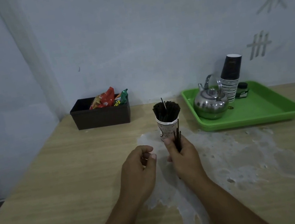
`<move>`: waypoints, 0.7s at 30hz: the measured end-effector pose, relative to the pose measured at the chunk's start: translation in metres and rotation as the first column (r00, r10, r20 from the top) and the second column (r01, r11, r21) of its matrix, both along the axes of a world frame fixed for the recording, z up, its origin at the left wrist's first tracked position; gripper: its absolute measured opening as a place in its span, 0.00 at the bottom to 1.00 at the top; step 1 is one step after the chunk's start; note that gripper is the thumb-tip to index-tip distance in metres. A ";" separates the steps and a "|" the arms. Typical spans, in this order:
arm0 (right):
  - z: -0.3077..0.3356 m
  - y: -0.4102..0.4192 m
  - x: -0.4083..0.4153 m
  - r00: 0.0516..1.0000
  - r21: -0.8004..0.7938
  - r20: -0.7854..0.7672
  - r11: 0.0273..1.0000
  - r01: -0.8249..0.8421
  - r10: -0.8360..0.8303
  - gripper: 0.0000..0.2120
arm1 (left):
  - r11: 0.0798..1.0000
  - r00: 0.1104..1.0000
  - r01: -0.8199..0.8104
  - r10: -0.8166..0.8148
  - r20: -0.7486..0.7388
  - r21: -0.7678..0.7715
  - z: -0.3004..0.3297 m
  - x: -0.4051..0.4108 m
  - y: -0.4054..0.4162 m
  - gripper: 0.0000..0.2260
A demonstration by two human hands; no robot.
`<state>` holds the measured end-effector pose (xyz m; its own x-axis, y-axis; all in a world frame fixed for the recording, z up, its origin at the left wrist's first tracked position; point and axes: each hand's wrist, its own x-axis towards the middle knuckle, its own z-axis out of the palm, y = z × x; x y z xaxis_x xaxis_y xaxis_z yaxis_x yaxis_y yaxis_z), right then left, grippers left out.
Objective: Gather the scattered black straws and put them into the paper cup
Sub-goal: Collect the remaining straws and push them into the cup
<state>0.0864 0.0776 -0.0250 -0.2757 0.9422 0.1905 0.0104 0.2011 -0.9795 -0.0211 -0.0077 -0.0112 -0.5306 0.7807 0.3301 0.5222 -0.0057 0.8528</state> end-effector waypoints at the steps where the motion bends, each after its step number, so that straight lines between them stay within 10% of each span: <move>1: 0.001 0.000 0.000 1.000 -0.013 -0.005 1.000 0.015 -0.015 0.11 | 1.000 1.000 -0.001 0.001 -0.019 0.004 0.001 -0.002 0.005 0.07; 21: 0.073 0.077 -0.018 0.841 -0.141 -0.378 0.922 0.361 -0.387 0.24 | 0.992 0.835 0.119 -0.073 -0.546 0.049 0.007 -0.022 0.086 0.21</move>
